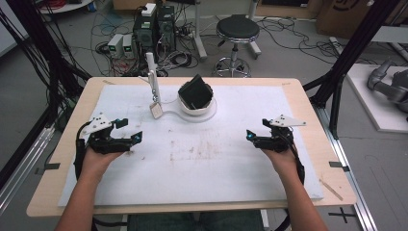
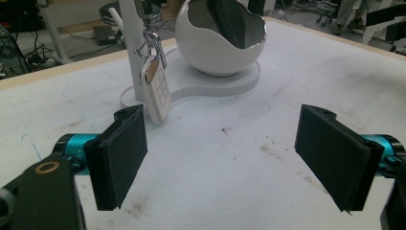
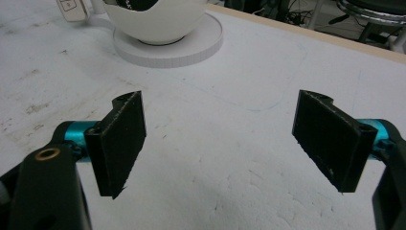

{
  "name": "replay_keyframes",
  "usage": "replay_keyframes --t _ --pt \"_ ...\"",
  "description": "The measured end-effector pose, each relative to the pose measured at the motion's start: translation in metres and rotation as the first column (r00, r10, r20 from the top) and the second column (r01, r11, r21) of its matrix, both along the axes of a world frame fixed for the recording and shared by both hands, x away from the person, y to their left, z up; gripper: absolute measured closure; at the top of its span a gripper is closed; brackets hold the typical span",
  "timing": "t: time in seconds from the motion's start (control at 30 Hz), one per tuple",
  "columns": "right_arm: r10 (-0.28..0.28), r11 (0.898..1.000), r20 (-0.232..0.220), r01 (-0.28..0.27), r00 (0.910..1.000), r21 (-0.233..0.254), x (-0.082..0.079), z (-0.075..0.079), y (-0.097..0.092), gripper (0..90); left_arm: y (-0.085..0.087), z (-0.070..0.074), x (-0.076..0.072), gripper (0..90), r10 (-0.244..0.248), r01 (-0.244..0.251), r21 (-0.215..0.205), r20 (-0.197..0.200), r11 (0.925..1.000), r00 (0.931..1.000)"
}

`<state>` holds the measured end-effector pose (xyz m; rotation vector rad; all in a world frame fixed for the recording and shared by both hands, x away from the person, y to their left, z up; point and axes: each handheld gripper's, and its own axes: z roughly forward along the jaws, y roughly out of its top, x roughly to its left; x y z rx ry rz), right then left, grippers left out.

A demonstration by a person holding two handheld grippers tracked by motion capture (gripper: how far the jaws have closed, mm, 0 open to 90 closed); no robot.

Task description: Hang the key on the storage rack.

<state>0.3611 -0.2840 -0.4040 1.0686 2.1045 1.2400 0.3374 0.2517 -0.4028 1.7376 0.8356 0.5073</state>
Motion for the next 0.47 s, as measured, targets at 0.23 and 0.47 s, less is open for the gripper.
replay_keyframes --t 0.23,0.47 --pt "-0.002 1.0 -0.009 0.002 1.0 -0.007 0.0001 -0.0016 -0.0009 19.3 -0.0018 -0.0001 0.0006 18.5 -0.008 0.008 0.007 -0.001 0.9999 1.0" --pt "-0.006 1.0 -0.009 0.006 0.9999 -0.008 0.0002 -0.002 -0.0033 19.2 -0.0033 -0.0005 0.0009 18.4 -0.011 0.012 0.017 -0.004 0.9998 0.9999"
